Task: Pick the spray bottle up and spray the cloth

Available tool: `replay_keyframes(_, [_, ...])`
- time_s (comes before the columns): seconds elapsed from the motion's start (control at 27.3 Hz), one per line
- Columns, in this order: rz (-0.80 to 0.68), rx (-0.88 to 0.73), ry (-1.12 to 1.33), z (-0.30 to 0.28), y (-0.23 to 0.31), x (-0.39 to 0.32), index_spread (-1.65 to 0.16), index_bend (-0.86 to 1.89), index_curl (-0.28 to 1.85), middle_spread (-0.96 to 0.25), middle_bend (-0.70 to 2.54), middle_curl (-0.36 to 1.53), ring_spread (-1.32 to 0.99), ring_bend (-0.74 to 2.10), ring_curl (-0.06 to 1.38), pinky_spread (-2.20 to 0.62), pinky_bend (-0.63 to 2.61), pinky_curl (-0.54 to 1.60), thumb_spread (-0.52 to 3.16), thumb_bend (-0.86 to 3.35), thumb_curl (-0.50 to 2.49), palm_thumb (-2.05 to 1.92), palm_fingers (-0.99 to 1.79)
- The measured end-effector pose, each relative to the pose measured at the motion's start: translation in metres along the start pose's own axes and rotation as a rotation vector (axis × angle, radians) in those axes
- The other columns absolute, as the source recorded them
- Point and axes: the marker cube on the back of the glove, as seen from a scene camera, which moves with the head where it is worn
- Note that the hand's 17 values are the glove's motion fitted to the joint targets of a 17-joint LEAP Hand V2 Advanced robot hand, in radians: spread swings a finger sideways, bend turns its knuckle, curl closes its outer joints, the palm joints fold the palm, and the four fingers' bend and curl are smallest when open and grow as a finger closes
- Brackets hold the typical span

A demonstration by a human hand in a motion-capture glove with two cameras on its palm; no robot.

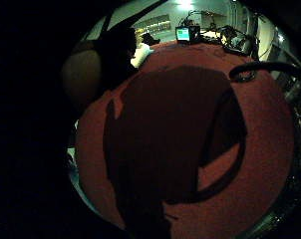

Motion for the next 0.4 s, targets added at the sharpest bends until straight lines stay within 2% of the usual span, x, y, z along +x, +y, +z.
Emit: replay_keyframes(0.4, [0.0, -0.007, 0.003, 0.0028, -0.0008, -0.0014, -0.3, 0.15, 0.35, -0.03, 0.2, 0.43, 0.01, 0.31, 0.36, 0.26, 0.17, 0.29, 1.16, -0.02, 0.4, 0.7, 0.8])
